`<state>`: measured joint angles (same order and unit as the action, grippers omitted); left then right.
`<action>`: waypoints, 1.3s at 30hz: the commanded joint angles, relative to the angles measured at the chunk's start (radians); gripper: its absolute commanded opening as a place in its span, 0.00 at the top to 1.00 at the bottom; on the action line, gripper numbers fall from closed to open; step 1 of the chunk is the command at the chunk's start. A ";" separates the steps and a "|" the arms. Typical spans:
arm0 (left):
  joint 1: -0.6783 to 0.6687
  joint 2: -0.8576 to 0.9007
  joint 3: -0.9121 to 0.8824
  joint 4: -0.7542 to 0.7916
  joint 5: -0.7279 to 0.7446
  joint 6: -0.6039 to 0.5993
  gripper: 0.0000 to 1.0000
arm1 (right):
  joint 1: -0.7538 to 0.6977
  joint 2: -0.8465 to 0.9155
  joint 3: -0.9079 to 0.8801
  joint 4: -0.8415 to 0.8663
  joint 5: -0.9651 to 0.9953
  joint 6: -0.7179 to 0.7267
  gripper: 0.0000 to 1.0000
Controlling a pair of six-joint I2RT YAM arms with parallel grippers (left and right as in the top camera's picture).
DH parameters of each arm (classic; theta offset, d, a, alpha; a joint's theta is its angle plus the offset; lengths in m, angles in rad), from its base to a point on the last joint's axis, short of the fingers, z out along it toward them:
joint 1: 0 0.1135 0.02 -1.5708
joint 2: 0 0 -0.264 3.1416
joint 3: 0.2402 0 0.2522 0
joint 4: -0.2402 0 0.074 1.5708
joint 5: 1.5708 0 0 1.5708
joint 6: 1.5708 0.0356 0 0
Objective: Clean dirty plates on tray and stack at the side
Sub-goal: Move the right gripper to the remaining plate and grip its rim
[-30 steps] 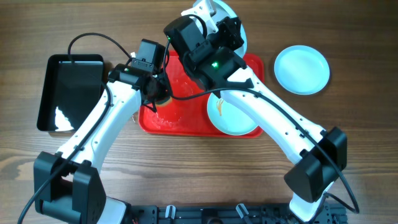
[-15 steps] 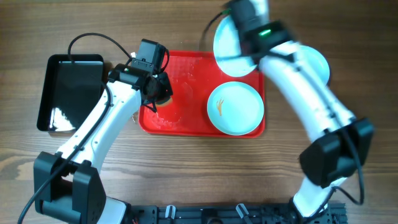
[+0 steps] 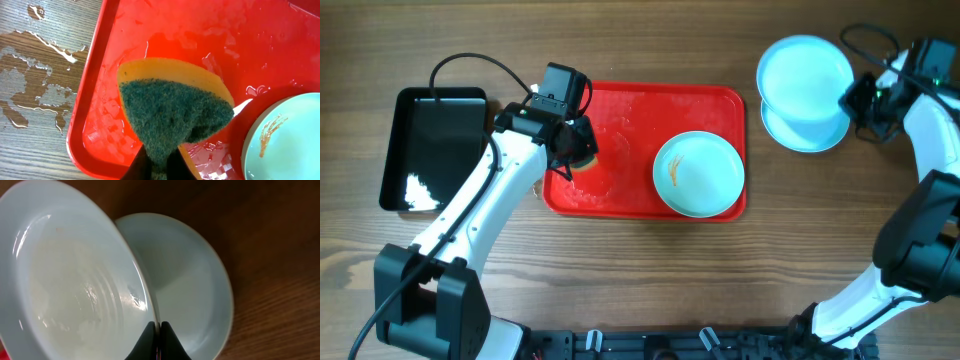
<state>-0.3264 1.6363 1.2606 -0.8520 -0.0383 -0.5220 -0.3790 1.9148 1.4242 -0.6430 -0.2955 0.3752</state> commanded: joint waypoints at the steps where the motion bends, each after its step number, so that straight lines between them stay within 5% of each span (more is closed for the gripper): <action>1: 0.001 0.002 0.015 0.003 0.005 -0.010 0.96 | -0.012 0.010 -0.033 0.013 0.072 0.118 0.96; 5: 0.001 0.002 0.015 0.003 0.005 -0.010 0.96 | -0.012 0.010 -0.034 -0.027 0.188 0.167 0.92; 7: 0.001 0.002 0.015 0.004 0.005 -0.010 0.96 | -0.010 0.010 -0.034 -0.027 0.183 0.167 0.45; 10: 0.001 0.002 0.015 0.009 0.005 -0.010 0.96 | -0.006 0.010 -0.034 -0.031 0.141 0.153 0.01; 16: 0.001 0.002 0.015 0.014 0.005 -0.010 0.96 | 0.050 0.010 -0.034 -0.099 -0.285 -0.043 0.00; 23: 0.001 0.002 0.015 0.022 0.005 -0.010 0.96 | 0.314 0.010 -0.034 -0.283 -0.139 -0.164 0.00; 27: 0.001 0.002 0.015 0.022 0.005 -0.010 0.96 | 0.475 0.010 -0.034 -0.382 0.074 -0.028 0.00; 31: 0.001 0.002 0.015 0.024 0.005 -0.010 0.96 | 0.560 0.010 -0.034 -0.431 -0.053 -0.037 0.00; 33: 0.001 0.002 0.015 0.026 0.005 -0.010 0.96 | 0.578 0.010 -0.034 -0.433 -0.029 0.019 0.14; 36: 0.001 0.002 0.015 0.026 0.005 -0.010 0.96 | 0.581 0.010 -0.038 -0.481 0.057 0.286 0.15; 39: 0.001 0.002 0.015 0.026 0.005 -0.010 0.96 | 0.597 0.010 -0.056 -0.481 0.087 0.329 0.21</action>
<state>-0.3264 1.6363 1.2610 -0.8291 -0.0383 -0.5220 0.2050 1.9152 1.3930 -1.1236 -0.2775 0.5579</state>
